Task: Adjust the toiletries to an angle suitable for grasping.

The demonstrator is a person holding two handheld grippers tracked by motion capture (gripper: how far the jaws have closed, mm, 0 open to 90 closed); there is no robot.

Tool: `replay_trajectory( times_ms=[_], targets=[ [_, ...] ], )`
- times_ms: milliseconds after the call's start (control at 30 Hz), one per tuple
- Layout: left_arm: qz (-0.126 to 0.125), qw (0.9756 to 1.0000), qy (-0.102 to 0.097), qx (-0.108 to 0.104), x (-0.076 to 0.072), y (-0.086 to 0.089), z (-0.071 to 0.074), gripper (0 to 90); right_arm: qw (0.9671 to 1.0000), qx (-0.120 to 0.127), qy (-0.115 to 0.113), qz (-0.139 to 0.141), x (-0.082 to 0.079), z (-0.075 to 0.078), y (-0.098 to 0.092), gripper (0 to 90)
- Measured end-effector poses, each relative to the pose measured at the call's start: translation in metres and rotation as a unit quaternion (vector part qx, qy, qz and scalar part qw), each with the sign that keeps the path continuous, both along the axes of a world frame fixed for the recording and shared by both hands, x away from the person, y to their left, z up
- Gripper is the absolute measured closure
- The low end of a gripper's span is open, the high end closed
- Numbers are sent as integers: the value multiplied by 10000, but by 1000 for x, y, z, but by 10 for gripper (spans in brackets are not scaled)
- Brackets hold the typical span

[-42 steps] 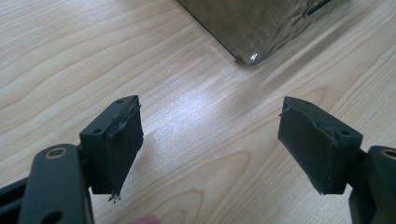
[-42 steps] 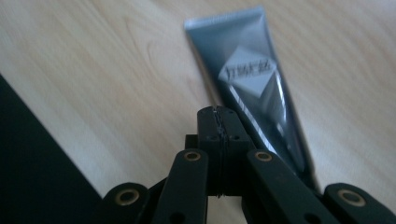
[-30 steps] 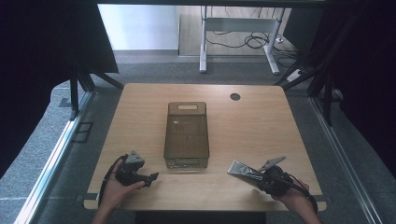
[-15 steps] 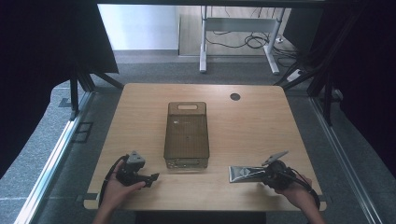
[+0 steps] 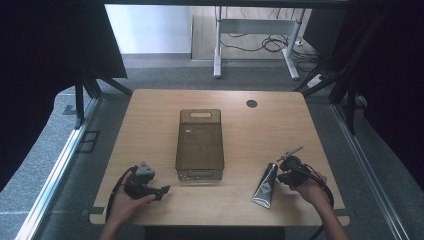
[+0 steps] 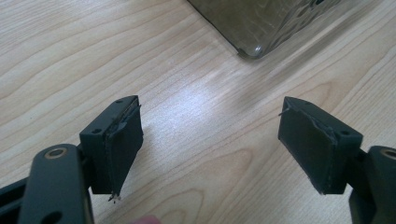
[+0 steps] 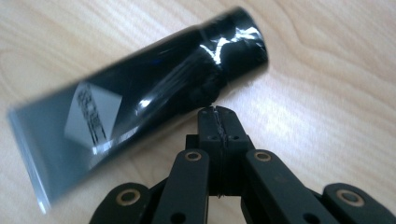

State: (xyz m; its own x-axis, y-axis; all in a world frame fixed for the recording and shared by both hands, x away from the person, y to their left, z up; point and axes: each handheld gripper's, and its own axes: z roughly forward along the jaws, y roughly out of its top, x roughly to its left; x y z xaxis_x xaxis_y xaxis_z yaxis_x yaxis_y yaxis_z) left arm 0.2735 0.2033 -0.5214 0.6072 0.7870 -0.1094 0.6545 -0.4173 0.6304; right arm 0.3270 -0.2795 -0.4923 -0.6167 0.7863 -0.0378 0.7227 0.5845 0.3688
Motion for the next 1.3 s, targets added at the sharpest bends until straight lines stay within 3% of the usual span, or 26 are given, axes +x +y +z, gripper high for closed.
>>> replay_trajectory(
  times_ms=[167,267,367,433,467,567,767,967,1300],
  targets=[
    [42,10000,-11,-18,0,3,1,224,10000,-4,-45,18,2,0,4,899],
    [80,10000,-4,-58,0,3,0,224,9994,132,-308,79,-9,13,8,899],
    [28,10000,-4,-20,0,0,0,224,9984,234,-411,310,-19,21,20,899],
    [-1,10000,-11,-4,0,-1,0,223,9980,263,-393,425,-23,22,26,898],
    [-21,10000,-17,-1,0,-2,0,223,9968,303,-314,663,-28,21,38,898],
    [-45,10000,-13,8,-1,-4,0,223,9952,279,-161,927,-32,12,55,898],
    [2,10000,-4,-19,0,-1,0,223,9941,224,-10,1060,-32,-3,71,898],
    [19,10000,3,-5,0,0,-1,223,9941,230,59,1054,-33,-5,71,898],
    [6,10000,10,13,0,-2,-1,223,9956,236,101,897,-41,-6,50,897]
  ],
)
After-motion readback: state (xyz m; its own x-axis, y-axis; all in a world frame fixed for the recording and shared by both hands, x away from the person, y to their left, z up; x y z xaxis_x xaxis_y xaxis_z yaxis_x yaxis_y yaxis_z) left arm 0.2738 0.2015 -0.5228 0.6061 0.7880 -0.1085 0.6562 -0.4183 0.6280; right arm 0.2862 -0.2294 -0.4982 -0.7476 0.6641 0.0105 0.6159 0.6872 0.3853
